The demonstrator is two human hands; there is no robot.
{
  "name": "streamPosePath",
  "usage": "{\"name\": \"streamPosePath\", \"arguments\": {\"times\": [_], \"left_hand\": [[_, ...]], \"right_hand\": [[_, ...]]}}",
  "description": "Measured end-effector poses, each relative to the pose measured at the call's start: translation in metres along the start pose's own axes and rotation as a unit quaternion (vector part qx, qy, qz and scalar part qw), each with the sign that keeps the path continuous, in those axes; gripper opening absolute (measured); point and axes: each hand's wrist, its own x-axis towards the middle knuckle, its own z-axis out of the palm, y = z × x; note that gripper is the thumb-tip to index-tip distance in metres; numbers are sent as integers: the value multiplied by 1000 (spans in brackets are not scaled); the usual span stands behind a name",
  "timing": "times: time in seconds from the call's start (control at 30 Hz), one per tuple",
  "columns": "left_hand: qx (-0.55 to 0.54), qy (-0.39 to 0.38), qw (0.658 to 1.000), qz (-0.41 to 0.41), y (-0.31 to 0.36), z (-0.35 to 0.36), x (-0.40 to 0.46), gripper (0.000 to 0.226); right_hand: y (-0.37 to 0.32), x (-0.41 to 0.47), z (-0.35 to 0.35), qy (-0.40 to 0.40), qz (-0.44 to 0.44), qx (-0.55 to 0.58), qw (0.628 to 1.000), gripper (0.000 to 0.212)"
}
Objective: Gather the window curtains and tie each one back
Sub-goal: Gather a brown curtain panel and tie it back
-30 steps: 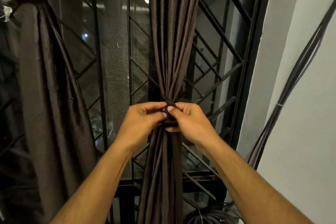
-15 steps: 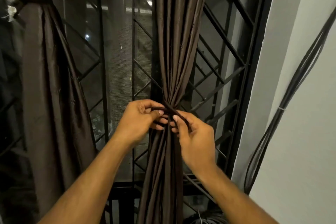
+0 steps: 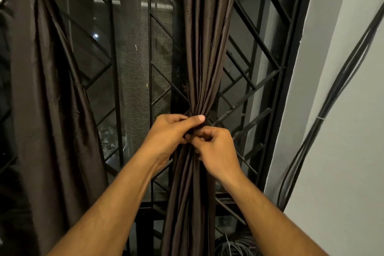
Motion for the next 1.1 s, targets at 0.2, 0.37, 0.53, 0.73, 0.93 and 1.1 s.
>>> {"name": "streamPosePath", "arguments": {"times": [0.2, 0.37, 0.53, 0.73, 0.93, 1.1], "left_hand": [[10, 28, 999, 20, -4, 4, 0, 16], [27, 21, 999, 19, -5, -1, -3, 23], [-2, 7, 1000, 24, -6, -8, -6, 15], [-137, 19, 990, -3, -11, -8, -12, 11], [-180, 7, 983, -18, -12, -9, -13, 1], [-140, -3, 990, -23, -8, -14, -11, 9]], "right_hand": [[-13, 2, -4, 54, 94, 131, 985, 14], [-19, -2, -4, 56, 154, 297, 941, 21], [-18, -1, 1, 78, 205, 412, 884, 33], [-24, -2, 2, 21, 204, 428, 880, 39], [-36, 10, -1, 25, 209, 367, 906, 48], [-33, 13, -11, 17, 198, 293, 935, 23]]}}
